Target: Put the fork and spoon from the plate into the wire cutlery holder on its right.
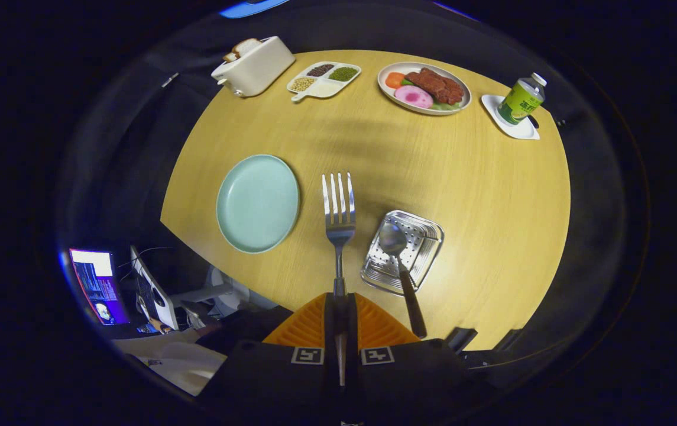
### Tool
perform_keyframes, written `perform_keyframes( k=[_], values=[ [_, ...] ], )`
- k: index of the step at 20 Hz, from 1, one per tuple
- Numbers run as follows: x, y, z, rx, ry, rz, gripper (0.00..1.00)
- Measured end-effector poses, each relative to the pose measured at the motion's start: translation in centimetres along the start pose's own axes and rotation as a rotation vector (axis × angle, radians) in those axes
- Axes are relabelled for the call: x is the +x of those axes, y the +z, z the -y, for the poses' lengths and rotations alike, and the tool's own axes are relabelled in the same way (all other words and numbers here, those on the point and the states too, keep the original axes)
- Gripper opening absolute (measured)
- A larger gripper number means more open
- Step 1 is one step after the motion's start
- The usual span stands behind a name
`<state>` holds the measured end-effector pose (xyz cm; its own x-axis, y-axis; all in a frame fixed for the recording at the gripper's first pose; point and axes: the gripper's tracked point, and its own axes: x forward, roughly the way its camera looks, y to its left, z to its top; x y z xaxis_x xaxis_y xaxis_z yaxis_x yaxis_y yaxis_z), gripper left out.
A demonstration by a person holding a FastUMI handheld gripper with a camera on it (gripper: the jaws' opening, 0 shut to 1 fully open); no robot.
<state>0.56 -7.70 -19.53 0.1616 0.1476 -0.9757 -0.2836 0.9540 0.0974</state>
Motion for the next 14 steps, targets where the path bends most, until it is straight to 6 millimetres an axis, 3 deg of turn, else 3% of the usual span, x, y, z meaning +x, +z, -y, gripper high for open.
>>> perform_keyframes(
  k=[3,7,14],
  values=[
    [-0.5,-0.9,2.4,0.017,-0.017,-0.066,0.08],
    [-0.3,-1.7,4.2,0.031,-0.046,-0.139,0.08],
    [1.4,-2.9,3.3,0.095,-0.021,-0.293,0.08]
  ],
)
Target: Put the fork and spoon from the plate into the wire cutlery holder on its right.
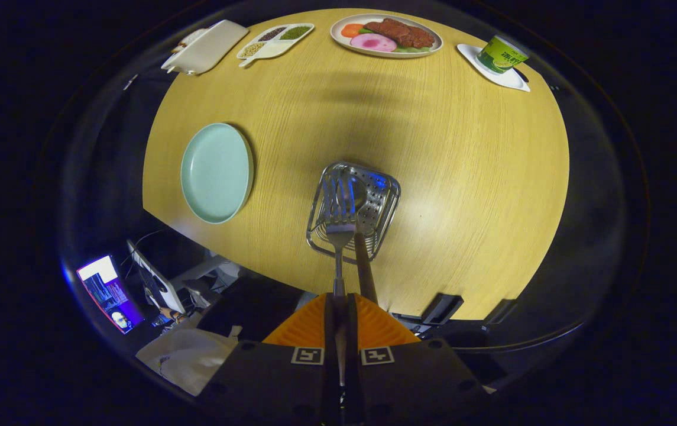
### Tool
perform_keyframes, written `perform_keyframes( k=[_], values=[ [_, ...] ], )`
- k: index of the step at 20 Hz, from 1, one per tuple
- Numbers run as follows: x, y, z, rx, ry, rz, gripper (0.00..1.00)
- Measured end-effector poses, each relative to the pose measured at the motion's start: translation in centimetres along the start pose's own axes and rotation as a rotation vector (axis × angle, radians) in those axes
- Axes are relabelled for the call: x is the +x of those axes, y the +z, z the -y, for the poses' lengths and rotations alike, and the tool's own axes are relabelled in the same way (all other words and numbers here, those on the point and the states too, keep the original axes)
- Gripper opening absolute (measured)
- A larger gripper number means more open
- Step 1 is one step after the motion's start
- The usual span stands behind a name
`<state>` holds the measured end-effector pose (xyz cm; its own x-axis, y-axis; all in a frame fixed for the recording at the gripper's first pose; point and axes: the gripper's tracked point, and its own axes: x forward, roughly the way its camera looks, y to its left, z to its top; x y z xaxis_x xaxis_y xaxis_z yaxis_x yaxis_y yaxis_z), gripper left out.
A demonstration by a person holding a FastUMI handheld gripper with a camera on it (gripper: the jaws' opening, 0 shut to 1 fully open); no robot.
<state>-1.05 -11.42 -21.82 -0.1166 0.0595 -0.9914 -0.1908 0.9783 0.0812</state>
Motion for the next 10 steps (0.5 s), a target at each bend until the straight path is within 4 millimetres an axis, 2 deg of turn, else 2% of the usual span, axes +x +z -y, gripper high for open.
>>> perform_keyframes(
  k=[6,10],
  values=[
    [0.76,-0.94,-0.28,0.109,0.02,-0.119,0.08],
    [0.88,-0.07,-0.3,0.122,0.009,-0.11,0.08]
  ],
)
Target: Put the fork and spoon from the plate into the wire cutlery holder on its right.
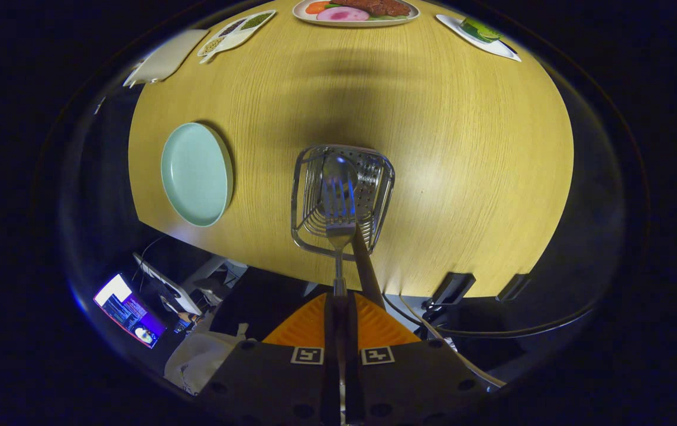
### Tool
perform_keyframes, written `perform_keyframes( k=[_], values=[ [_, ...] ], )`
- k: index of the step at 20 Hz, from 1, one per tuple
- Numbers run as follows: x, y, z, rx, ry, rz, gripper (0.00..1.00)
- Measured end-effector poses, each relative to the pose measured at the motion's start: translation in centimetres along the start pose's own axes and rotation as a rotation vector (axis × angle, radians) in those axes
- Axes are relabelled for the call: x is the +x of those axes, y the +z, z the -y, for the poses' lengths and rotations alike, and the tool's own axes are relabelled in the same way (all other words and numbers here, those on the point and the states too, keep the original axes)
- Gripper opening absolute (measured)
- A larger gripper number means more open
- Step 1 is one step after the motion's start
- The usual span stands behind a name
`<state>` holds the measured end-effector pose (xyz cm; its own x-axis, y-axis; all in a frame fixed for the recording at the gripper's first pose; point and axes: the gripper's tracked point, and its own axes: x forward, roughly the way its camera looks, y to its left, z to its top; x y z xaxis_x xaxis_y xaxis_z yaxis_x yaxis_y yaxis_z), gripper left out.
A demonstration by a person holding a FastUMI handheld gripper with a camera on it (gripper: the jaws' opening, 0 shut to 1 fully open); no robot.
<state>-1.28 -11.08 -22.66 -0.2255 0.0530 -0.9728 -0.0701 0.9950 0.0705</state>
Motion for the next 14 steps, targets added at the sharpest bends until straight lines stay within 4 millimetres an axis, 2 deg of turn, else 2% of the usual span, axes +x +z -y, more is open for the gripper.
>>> perform_keyframes(
  k=[5,6,8,9,11,12,14],
  values=[
    [-0.2,0.5,-0.1,0.015,0.002,-0.003,0.16],
    [-0.2,1.2,-0.2,0.015,0.005,0.008,0.19],
    [-1.0,2.1,-0.7,0.017,0.024,0.054,0.33],
    [-1.6,2.4,-0.8,0.011,0.028,0.084,0.53],
    [-2.7,3.0,-0.9,-0.01,0.033,0.154,0.87],
    [-3.5,3.4,-1.3,-0.008,0.05,0.188,0.98],
    [-4.8,3.5,-2.2,-0.001,0.084,0.257,0.99]
  ],
)
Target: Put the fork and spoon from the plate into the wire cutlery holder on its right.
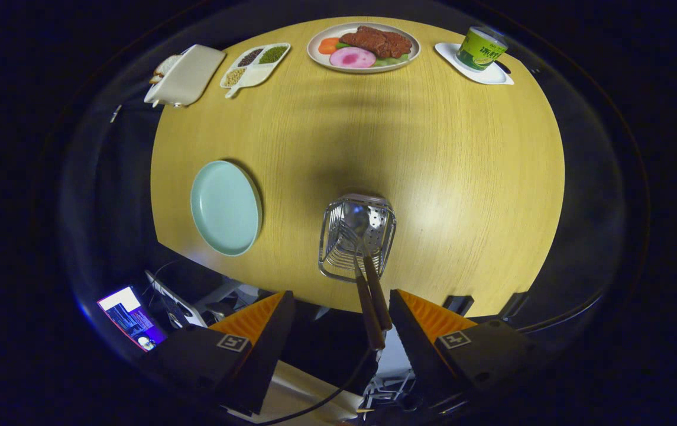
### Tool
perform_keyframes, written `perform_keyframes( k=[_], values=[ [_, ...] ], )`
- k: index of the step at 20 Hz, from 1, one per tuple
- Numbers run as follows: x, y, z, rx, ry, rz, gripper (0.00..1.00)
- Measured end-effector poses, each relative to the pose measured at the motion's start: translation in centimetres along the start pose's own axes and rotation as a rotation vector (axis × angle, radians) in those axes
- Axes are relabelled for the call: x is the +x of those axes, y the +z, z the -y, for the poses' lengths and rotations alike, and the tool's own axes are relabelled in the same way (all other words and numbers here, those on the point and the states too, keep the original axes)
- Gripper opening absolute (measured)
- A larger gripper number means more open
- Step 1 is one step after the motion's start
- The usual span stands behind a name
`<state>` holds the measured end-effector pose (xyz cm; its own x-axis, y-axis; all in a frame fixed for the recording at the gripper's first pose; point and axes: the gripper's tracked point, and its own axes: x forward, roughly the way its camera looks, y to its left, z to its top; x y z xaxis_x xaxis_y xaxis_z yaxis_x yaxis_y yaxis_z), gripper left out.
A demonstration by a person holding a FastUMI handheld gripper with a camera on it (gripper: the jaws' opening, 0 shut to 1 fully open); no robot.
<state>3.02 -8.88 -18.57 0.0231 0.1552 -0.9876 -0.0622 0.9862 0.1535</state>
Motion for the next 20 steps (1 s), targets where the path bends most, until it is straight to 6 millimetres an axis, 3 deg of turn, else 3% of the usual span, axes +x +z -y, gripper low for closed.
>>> perform_keyframes(
  k=[6,8,16,20],
  values=[
    [-4.1,1.9,-2.6,-0.047,0.051,0.323,0.99],
    [-6.5,2.4,-3.6,-0.061,0.054,0.479,0.99],
    [-15.1,1.3,-6.6,-0.051,0.078,0.941,0.99],
    [-19.4,0.4,-6.0,-0.087,-0.018,1.112,0.99]
  ],
)
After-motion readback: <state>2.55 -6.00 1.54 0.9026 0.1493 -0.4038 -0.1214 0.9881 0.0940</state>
